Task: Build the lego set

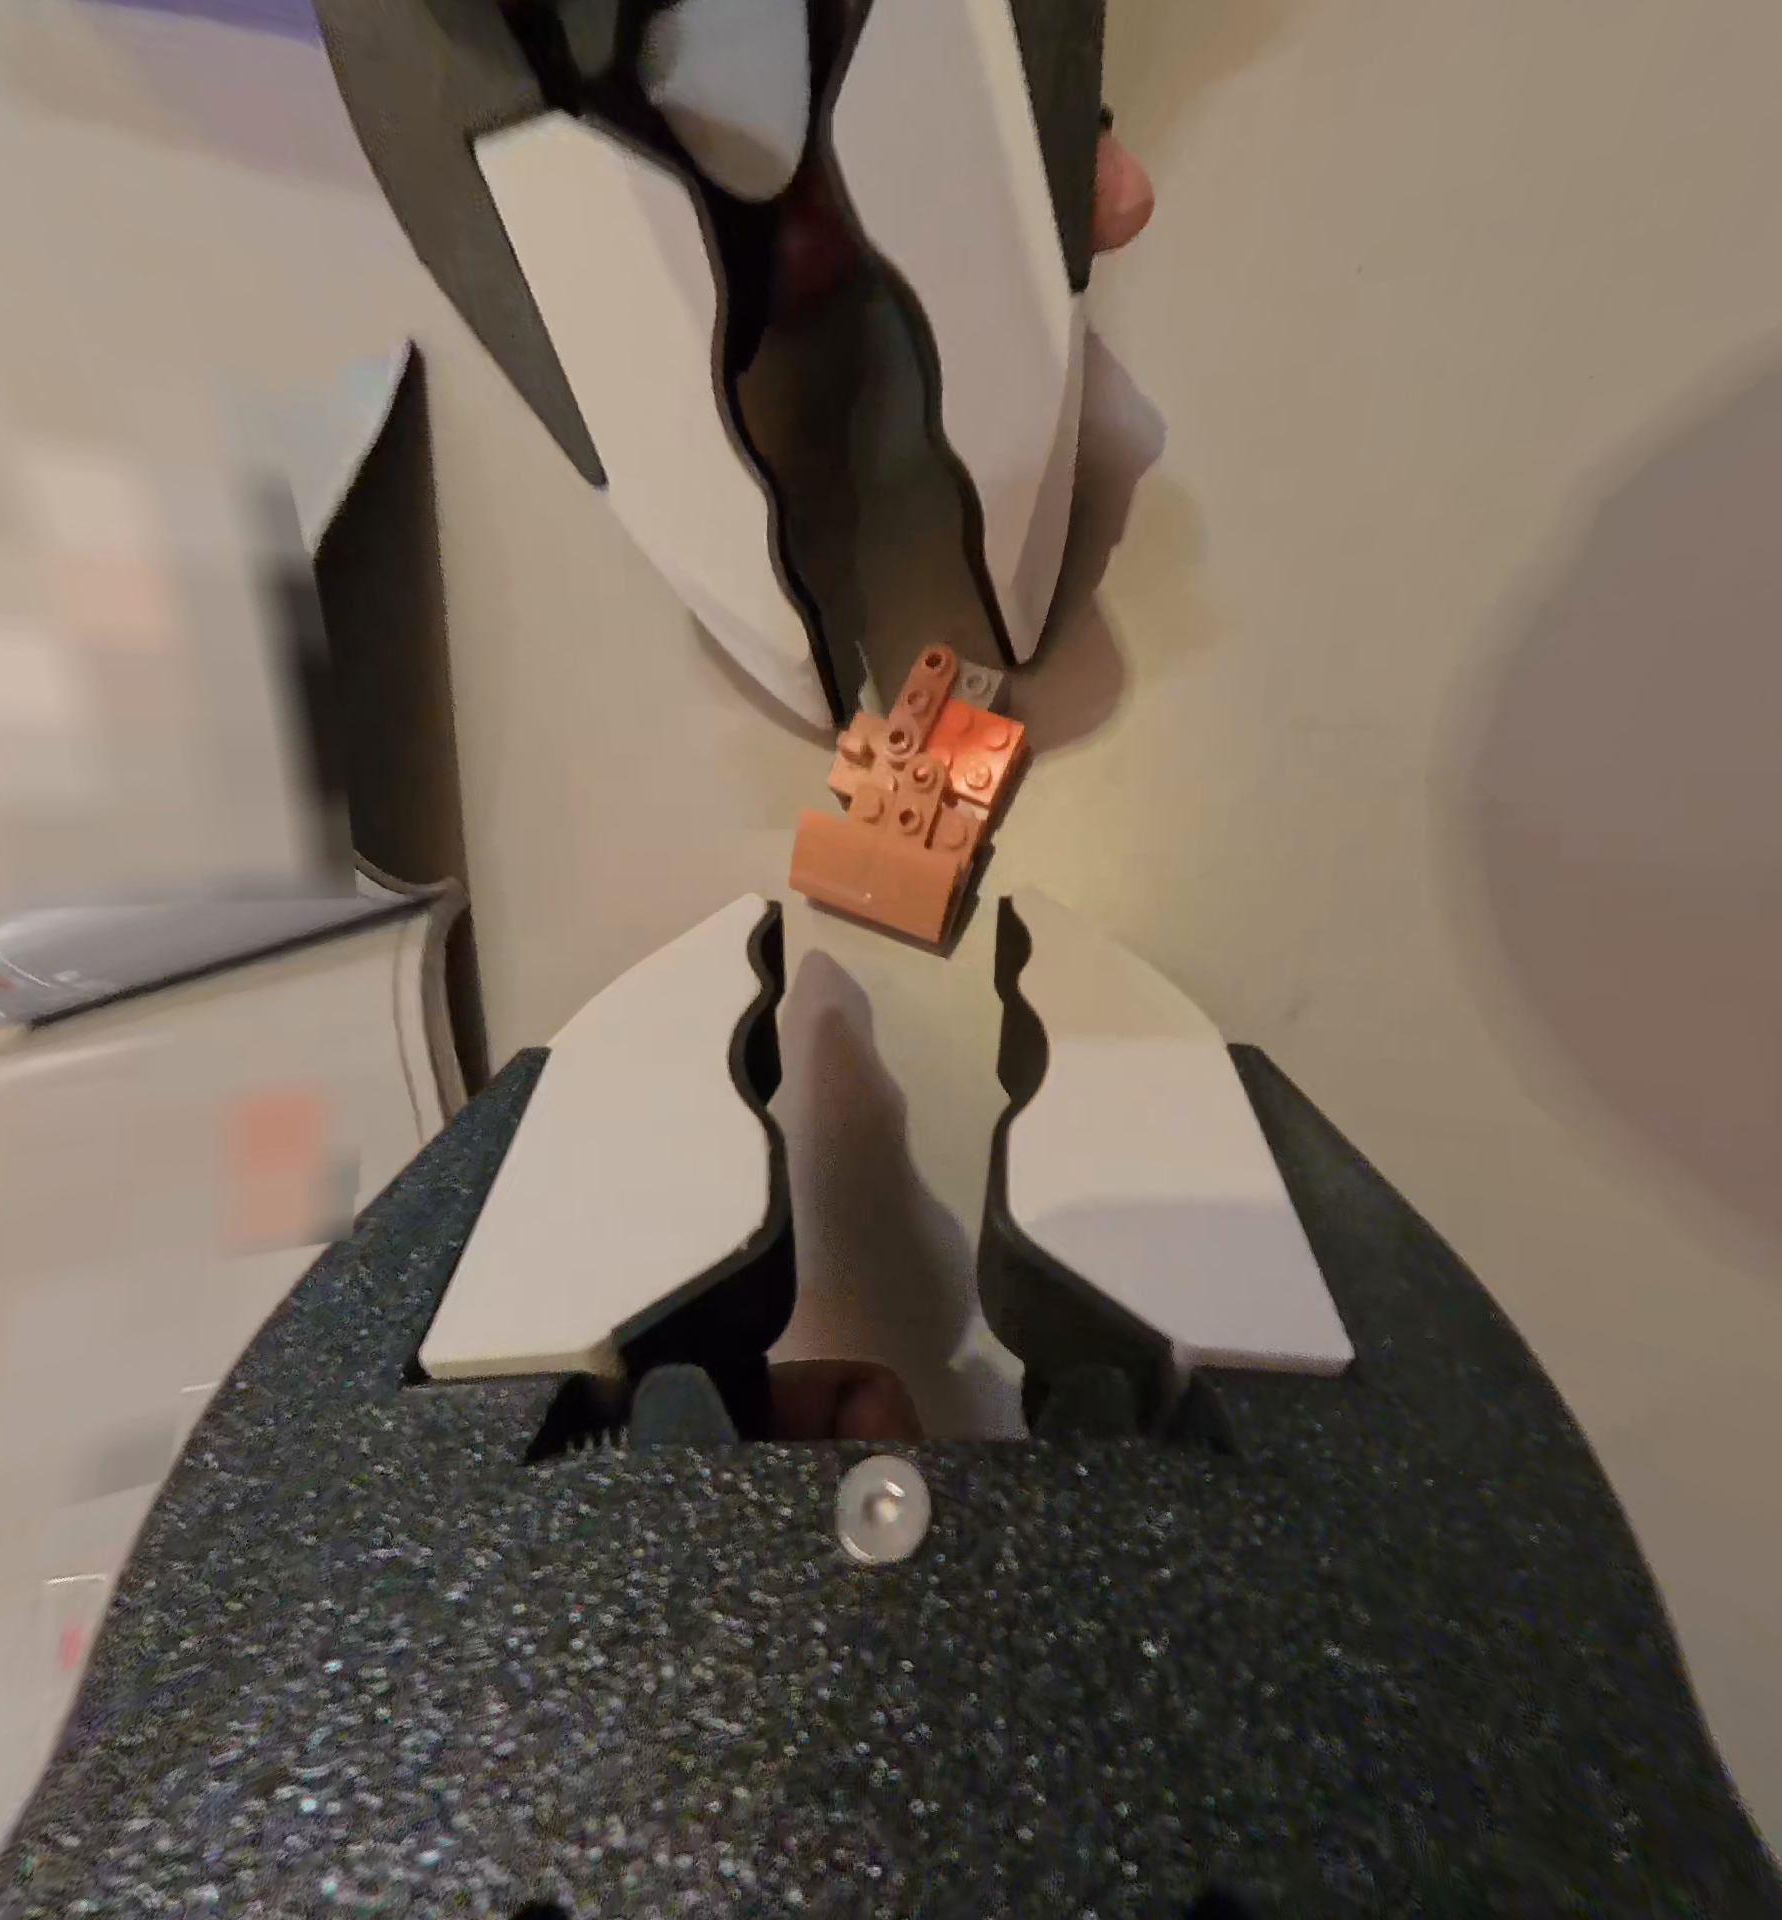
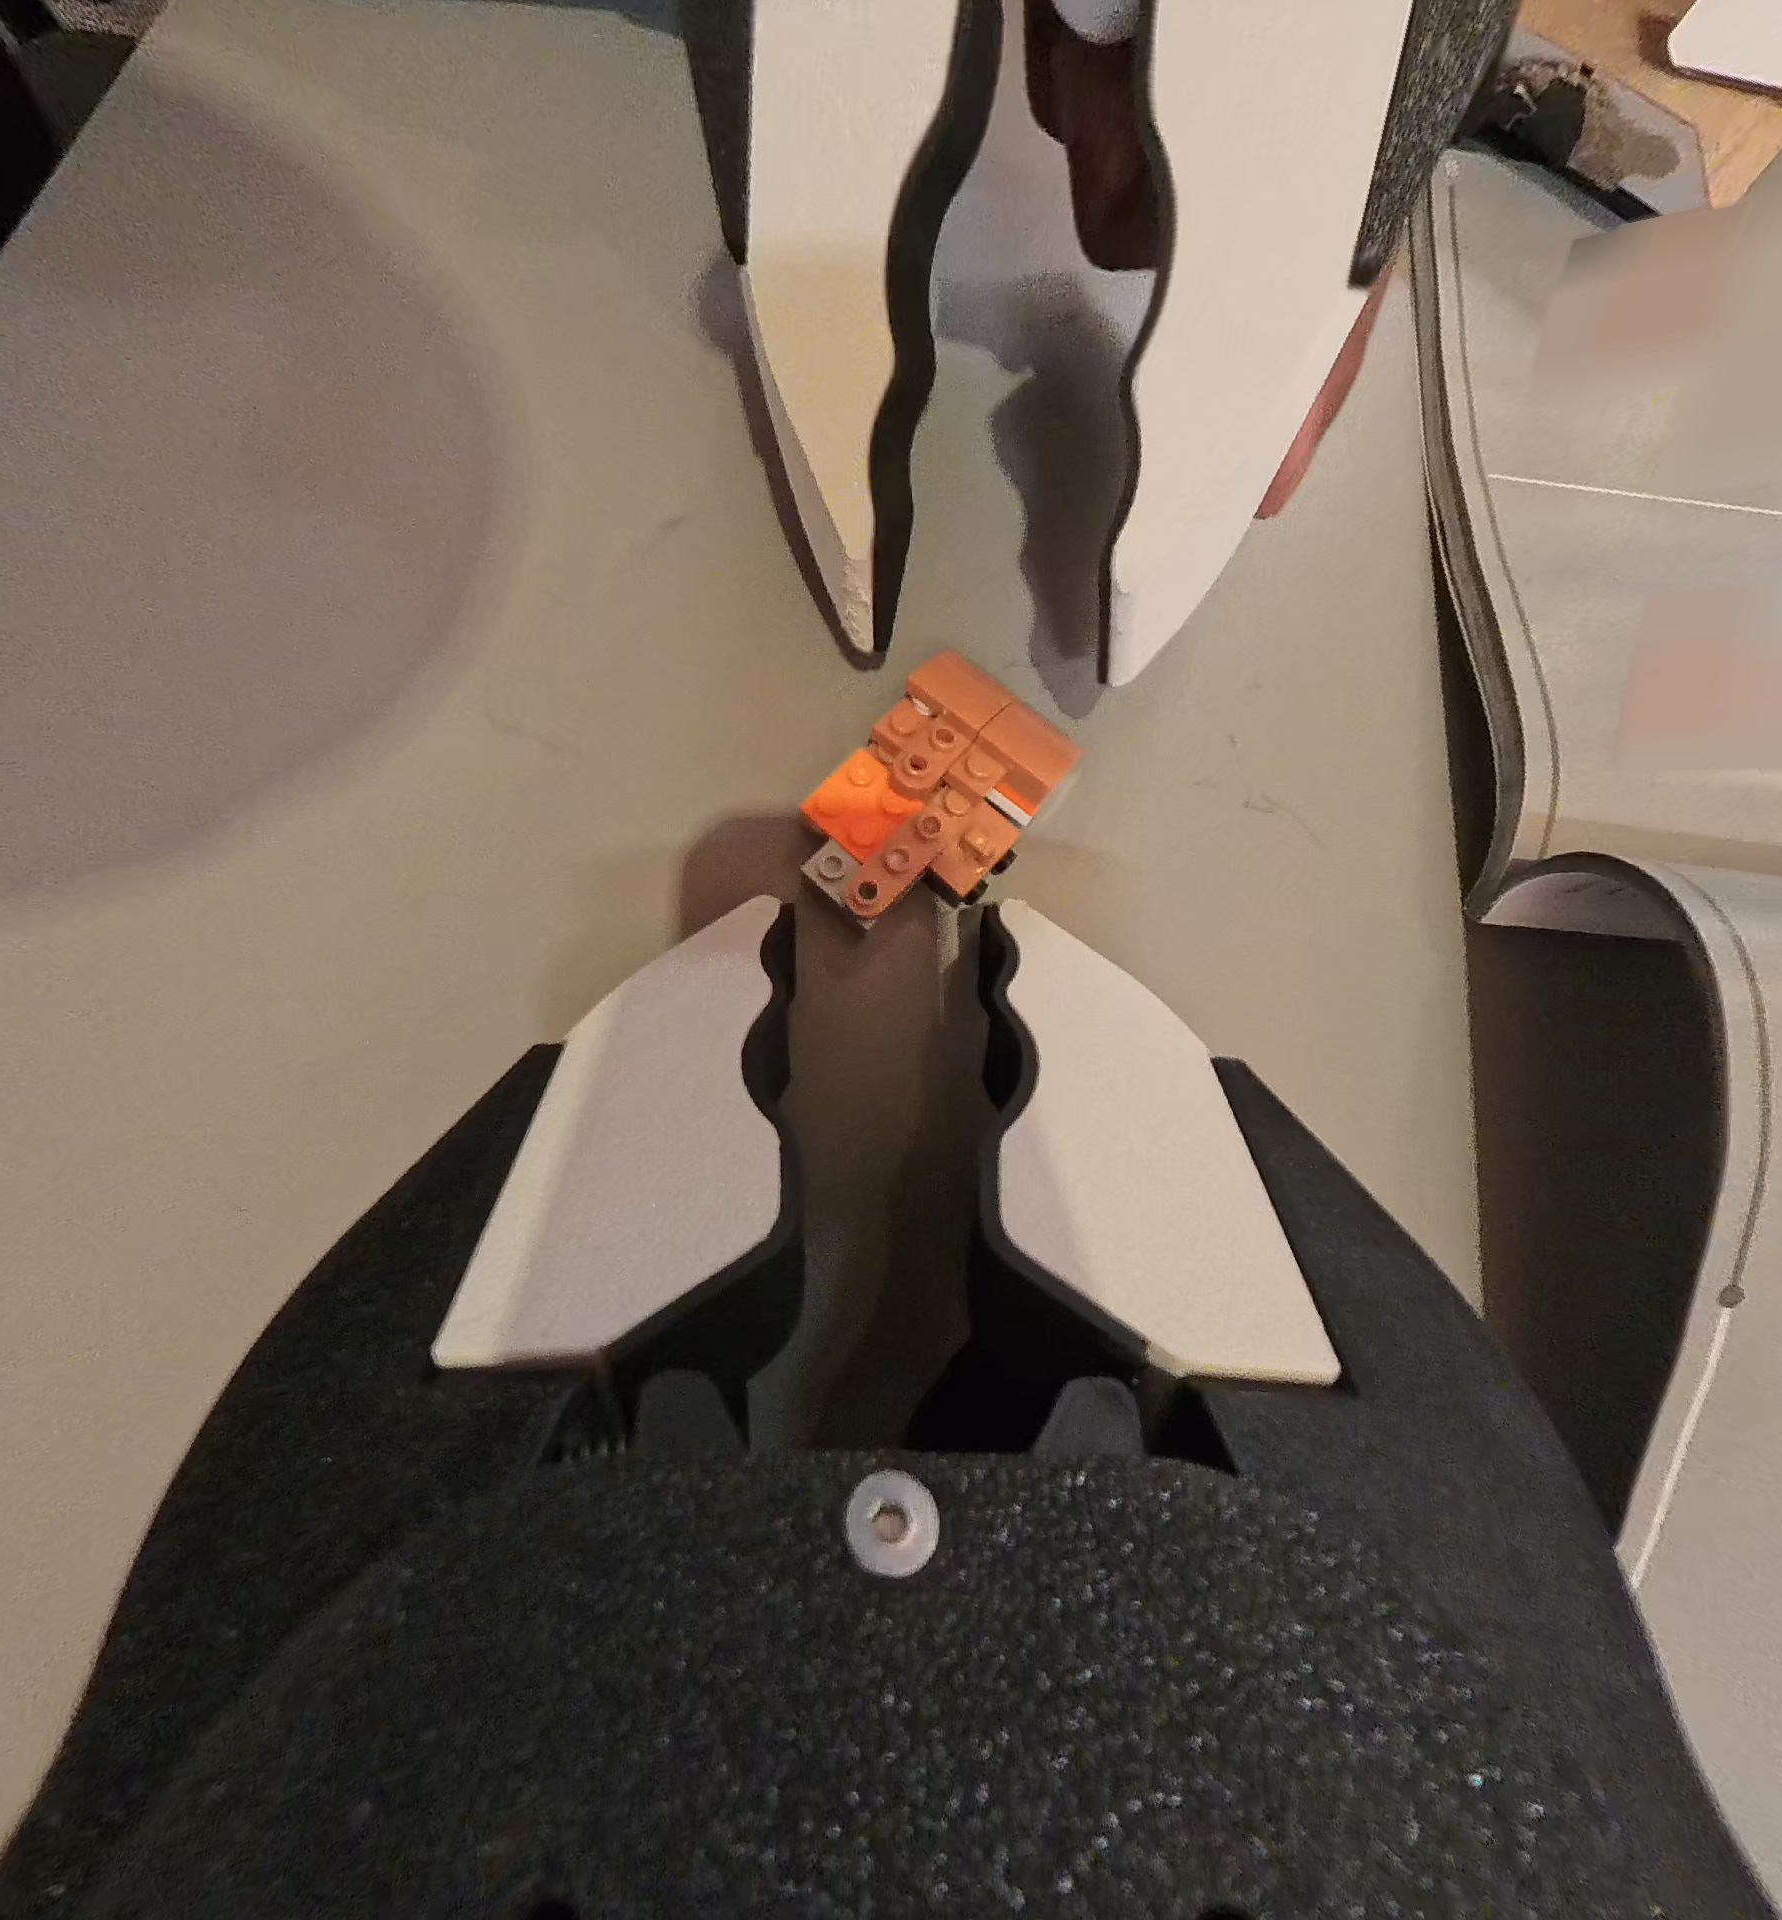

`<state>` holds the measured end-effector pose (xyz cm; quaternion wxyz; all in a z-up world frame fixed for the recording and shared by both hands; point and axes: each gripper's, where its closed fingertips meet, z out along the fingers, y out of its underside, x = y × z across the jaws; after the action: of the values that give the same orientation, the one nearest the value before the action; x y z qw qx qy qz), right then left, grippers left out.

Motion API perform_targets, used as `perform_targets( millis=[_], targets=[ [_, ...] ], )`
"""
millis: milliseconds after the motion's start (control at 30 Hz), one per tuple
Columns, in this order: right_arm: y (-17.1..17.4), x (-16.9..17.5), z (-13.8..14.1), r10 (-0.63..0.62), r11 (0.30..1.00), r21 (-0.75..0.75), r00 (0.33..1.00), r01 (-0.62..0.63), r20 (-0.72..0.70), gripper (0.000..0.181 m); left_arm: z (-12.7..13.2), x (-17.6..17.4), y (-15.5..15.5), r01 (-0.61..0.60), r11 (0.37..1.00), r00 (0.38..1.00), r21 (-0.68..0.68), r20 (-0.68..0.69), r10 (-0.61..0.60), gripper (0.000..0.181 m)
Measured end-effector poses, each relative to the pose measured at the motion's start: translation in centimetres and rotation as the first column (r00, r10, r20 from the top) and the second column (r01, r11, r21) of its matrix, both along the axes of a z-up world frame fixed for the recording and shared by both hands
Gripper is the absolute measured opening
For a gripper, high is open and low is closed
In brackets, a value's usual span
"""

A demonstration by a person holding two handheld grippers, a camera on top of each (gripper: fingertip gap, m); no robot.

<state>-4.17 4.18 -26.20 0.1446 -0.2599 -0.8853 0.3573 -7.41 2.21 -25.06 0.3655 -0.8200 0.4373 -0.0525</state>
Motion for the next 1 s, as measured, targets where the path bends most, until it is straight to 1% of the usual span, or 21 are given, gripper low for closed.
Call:
perform_targets(
  millis=[100, 233, 433, 567, 767, 1000],
  targets=[
    [-0.1, -0.2, 0.0, -0.009, 1.0, 0.0, 1.0, 0.009, 0.003, 0.035, -1.0, 0.0, -0.4, -0.02, 0.997, 1.0, -0.069, 0.009, 0.021, 0.038],
    [-0.2, -0.6, 0.0, -0.024, 1.0, 0.003, 1.0, 0.024, -0.001, 0.034, -1.0, 0.6, 0.1, -0.028, 0.996, 0.998, -0.079, 0.047, 0.032, 0.036],
    [-0.3, -0.5, 0.1, -0.021, 1.0, 0.007, 1.0, 0.021, -0.018, 0.033, -0.9, 0.7, 0.9, -0.051, 0.998, 0.998, -0.042, 0.043, 0.053, 0.032],
    [-0.1, -0.6, 0.1, -0.036, 0.999, 0.004, 0.999, 0.036, -0.017, 0.033, -0.8, 0.6, 1.2, -0.056, 0.998, 0.998, 0.003, 0.006, 0.056, 0.032],
    [0.1, -0.7, 0.1, -0.046, 0.999, 0.0, 0.999, 0.046, -0.017, 0.033, -0.7, 0.6, 1.4, -0.054, 0.997, 0.998, 0.048, -0.035, 0.056, 0.033],
    [0.3, -0.9, 0.5, -0.069, 0.997, -0.027, 0.997, 0.069, -0.02, 0.032, -0.6, 0.5, 1.7, -0.067, 0.995, 0.997, 0.072, -0.036, 0.07, 0.037]
  ],
)
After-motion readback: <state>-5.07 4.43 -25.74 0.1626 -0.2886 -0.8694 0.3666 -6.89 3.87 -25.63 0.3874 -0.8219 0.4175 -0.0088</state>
